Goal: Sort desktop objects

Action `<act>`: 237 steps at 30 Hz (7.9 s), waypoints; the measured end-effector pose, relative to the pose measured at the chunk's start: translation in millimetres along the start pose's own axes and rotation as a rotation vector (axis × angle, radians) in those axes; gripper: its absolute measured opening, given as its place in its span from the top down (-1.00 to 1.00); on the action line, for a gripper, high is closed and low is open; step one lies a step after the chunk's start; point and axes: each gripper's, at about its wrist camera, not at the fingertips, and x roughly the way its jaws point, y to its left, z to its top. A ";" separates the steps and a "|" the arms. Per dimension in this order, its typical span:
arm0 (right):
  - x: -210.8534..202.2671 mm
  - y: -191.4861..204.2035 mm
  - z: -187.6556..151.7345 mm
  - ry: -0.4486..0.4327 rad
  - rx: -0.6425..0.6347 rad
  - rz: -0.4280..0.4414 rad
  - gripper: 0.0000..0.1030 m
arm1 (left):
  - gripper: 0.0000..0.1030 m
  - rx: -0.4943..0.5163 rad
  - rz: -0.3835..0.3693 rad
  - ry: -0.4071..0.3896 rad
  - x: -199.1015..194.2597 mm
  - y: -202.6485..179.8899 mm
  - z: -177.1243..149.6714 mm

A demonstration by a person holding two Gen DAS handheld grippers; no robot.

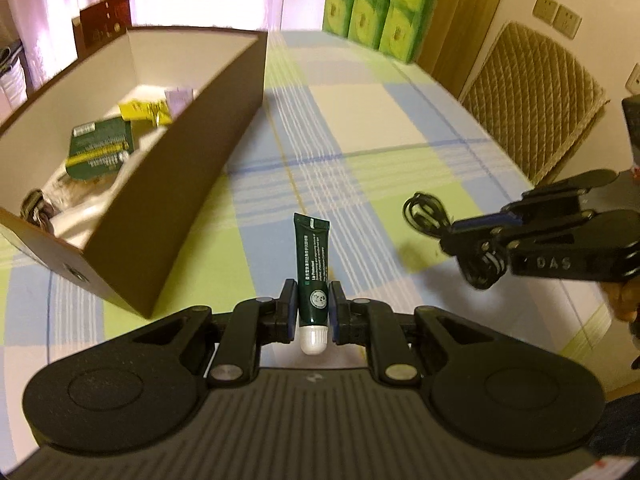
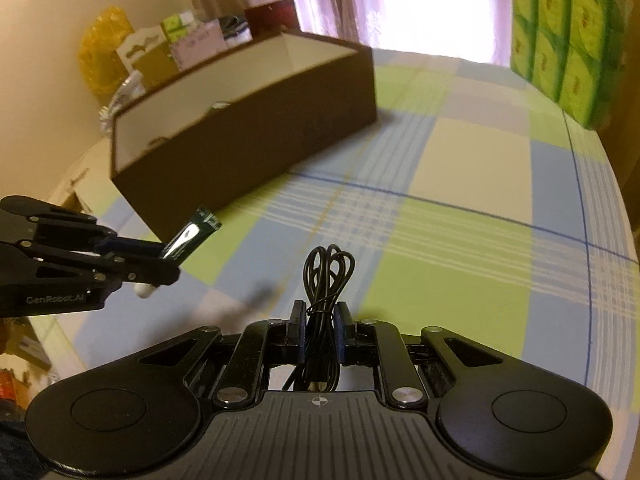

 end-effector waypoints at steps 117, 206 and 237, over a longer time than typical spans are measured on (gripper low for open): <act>202.0 82.4 224.9 0.015 -0.088 -0.081 -0.64 | 0.05 -0.136 0.083 0.021 86.5 252.6 141.8; -26.5 44.0 49.0 -0.166 -0.160 0.045 -0.96 | -0.98 -0.326 0.404 -0.128 -93.8 -6.5 6.1; -35.6 30.1 21.0 -0.138 -0.230 0.057 -0.96 | -0.98 -0.353 0.452 -0.096 -83.0 -41.5 -9.0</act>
